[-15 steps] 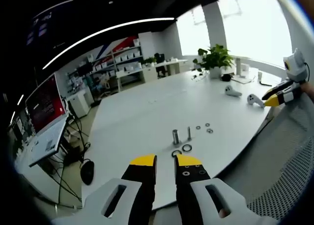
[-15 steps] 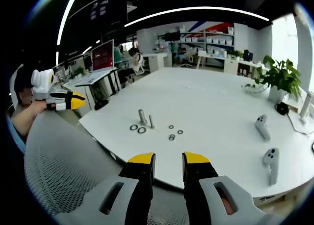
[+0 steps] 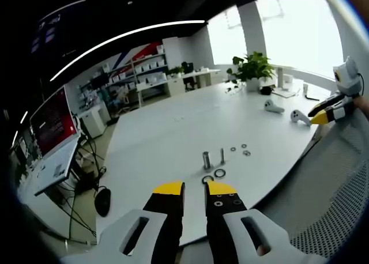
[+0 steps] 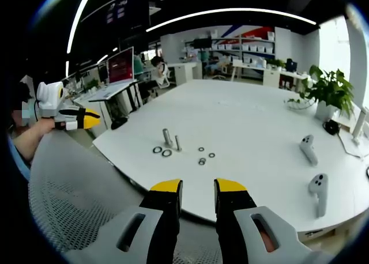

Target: Place the washer onto the threaded stud by aligning its center hole with the stud, sliding it down to the base, and recovering from edge contact or off-axis alignment until the washer reaches the visible bottom stop.

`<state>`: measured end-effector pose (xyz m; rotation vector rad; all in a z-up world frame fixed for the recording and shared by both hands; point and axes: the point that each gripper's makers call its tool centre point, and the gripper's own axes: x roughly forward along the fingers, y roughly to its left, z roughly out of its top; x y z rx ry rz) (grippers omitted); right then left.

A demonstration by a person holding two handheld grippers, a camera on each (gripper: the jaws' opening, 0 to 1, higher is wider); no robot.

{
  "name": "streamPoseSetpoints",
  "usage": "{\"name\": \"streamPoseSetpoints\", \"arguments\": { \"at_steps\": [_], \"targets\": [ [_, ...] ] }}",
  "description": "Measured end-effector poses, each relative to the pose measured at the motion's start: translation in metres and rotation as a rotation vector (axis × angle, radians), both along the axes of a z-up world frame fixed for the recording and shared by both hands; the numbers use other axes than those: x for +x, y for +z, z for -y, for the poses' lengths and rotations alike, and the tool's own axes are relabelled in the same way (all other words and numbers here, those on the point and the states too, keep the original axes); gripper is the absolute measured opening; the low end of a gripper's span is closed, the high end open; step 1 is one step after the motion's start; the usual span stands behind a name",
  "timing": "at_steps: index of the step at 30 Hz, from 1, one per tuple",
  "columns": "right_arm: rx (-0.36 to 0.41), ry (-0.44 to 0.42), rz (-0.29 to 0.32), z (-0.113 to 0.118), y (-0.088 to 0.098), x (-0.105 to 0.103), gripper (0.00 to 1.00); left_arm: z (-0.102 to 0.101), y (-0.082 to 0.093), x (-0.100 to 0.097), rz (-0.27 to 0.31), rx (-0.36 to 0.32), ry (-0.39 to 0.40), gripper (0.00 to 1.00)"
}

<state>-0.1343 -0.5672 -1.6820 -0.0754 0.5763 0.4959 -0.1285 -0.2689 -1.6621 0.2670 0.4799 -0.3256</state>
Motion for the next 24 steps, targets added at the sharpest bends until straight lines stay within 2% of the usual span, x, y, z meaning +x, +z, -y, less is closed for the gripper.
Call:
{"name": "streamPoseSetpoints", "arguments": {
  "at_steps": [14, 22, 24],
  "targets": [
    [-0.002, 0.002, 0.000, 0.000, 0.000, 0.001, 0.24, -0.001, -0.001, 0.000, -0.005, 0.003, 0.005, 0.11],
    [-0.023, 0.019, -0.058, -0.001, -0.009, -0.003, 0.24, 0.000, 0.000, 0.000, 0.002, 0.000, 0.004, 0.11],
    [-0.043, 0.047, -0.066, -0.003, -0.011, -0.006, 0.24, -0.001, 0.000, 0.001, 0.004, 0.000, 0.005, 0.11]
  ]
}}
